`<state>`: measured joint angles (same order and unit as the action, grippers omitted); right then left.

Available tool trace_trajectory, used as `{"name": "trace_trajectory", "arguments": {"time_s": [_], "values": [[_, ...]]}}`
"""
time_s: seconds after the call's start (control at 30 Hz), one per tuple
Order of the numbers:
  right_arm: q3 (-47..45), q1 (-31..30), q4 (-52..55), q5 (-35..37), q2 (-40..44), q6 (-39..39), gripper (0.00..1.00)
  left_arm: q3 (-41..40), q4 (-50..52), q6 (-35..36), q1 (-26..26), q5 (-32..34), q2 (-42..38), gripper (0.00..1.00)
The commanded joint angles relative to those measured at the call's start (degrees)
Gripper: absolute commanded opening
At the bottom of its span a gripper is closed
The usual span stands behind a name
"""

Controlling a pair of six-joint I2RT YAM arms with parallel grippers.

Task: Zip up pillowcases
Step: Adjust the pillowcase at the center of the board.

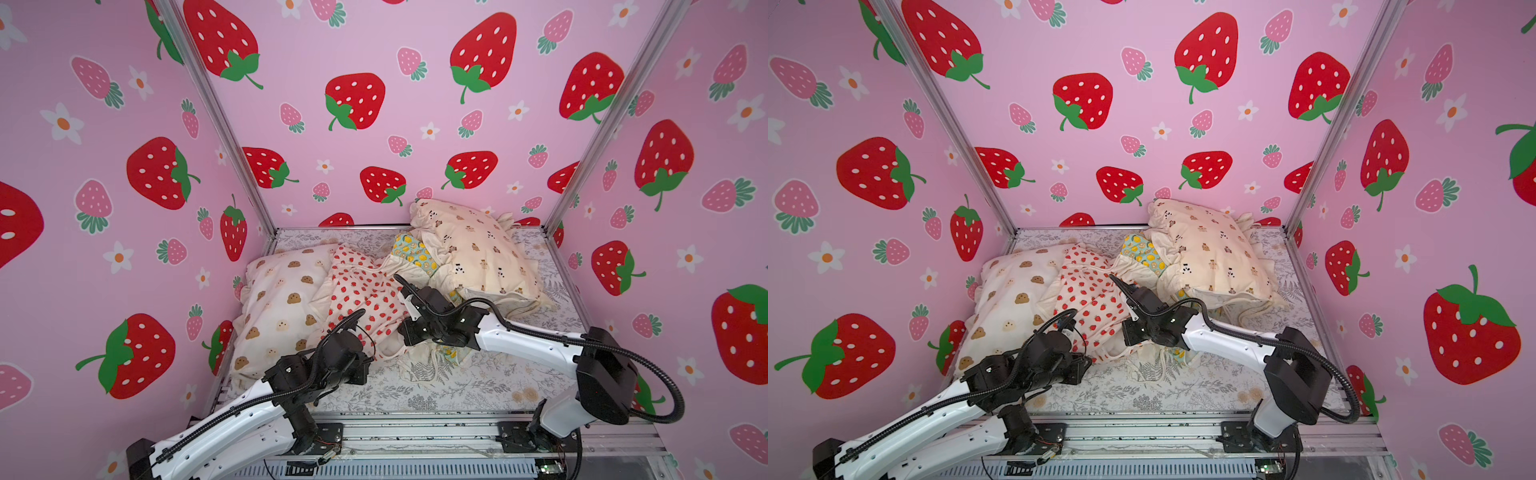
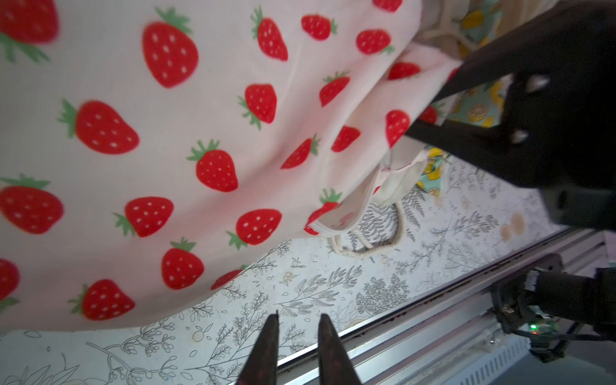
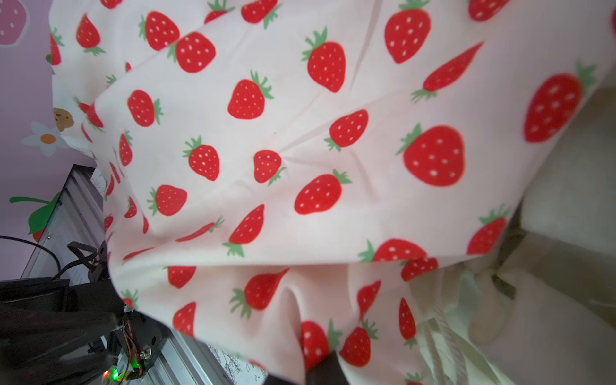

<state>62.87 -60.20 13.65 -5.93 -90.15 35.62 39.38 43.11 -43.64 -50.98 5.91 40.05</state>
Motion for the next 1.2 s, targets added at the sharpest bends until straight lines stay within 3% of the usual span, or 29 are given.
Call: {"name": "trace_trajectory", "arguments": {"time_s": [0.0, 0.07, 0.17, 0.4, 0.53, 0.67, 0.9, 1.03, 1.17], "values": [[2.3, 0.2, 2.3, -0.5, -0.8, -0.8, 0.00, 2.3, 3.6, -4.0, 0.3, 0.5, -3.2, 0.34], [2.4, 0.0, 2.0, -1.4, -1.0, -0.4, 0.00, 2.5, 6.5, -7.9, 0.3, 2.9, -3.5, 0.43], [2.1, -0.4, 2.2, -0.3, -0.7, -0.3, 0.00, 1.8, 9.2, -12.7, 0.3, 6.0, -4.5, 0.48], [1.3, -0.6, 1.2, -0.3, -1.6, 0.4, 0.00, -5.6, 2.3, -21.2, 1.9, 9.1, -9.7, 0.62], [1.3, -0.6, 1.2, -0.2, -2.1, 0.3, 0.00, -8.9, -3.3, -21.7, 8.4, 6.1, -8.7, 0.67], [1.2, -0.6, 1.0, -0.5, -2.5, 0.3, 0.00, -13.9, -12.6, -22.4, 13.7, 2.8, -9.6, 0.65], [1.4, -0.5, 1.0, -0.3, -3.5, -0.1, 0.00, -20.7, -23.4, -24.0, 17.4, 1.8, -9.0, 0.42], [1.3, -0.5, 1.0, 0.7, -4.1, -0.7, 0.01, -18.8, -21.1, -22.6, 19.3, 1.1, -9.2, 0.21], [0.9, -0.9, 0.3, 2.9, -3.5, -2.6, 0.07, -16.4, -17.5, -21.0, 21.0, -1.4, -10.2, 0.08]]}}
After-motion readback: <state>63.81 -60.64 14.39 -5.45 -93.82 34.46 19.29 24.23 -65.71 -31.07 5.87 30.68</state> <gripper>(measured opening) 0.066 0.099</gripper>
